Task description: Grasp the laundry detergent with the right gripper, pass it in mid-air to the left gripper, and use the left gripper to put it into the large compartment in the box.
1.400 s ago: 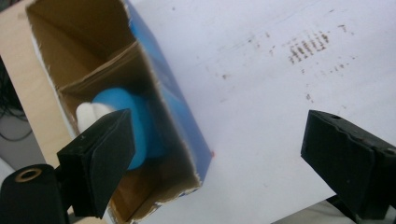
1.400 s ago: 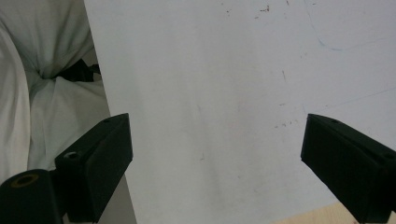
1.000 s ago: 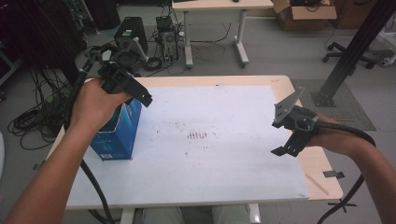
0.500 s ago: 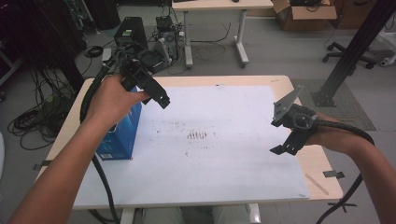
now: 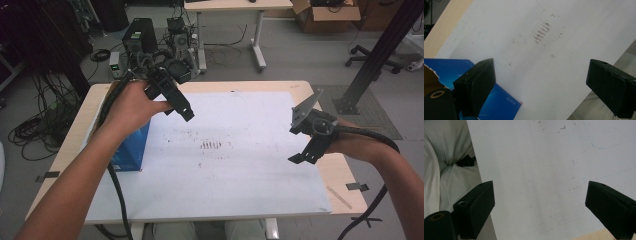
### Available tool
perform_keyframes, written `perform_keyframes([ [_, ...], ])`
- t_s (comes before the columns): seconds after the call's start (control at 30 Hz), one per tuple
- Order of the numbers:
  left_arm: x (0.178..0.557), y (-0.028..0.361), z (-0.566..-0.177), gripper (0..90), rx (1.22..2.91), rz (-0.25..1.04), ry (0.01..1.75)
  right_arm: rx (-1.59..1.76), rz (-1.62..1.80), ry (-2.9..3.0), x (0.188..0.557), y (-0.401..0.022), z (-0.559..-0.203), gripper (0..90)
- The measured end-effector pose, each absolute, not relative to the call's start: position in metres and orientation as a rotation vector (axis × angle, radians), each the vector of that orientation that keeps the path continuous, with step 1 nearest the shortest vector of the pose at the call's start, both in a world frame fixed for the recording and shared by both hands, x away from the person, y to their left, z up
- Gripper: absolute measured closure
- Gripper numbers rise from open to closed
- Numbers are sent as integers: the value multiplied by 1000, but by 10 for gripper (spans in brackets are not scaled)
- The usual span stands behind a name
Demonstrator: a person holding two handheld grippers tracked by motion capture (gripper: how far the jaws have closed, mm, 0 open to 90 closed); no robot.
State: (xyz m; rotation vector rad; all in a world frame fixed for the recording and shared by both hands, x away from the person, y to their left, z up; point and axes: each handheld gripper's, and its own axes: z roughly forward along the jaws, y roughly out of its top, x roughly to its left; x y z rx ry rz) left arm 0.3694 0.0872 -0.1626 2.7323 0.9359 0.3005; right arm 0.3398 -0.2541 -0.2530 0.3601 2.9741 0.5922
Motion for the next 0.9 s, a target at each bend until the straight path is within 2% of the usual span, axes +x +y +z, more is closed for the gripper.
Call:
perform_keyframes([
  [0.6, 380, 53, -176, 87, 2822, 234, 702, 365, 604, 2971, 342, -253, -250, 86],
  [0.9, 380, 46, -183, 88, 2822, 231, 646, 362, 603, 2971, 343, -252, -249, 86],
])
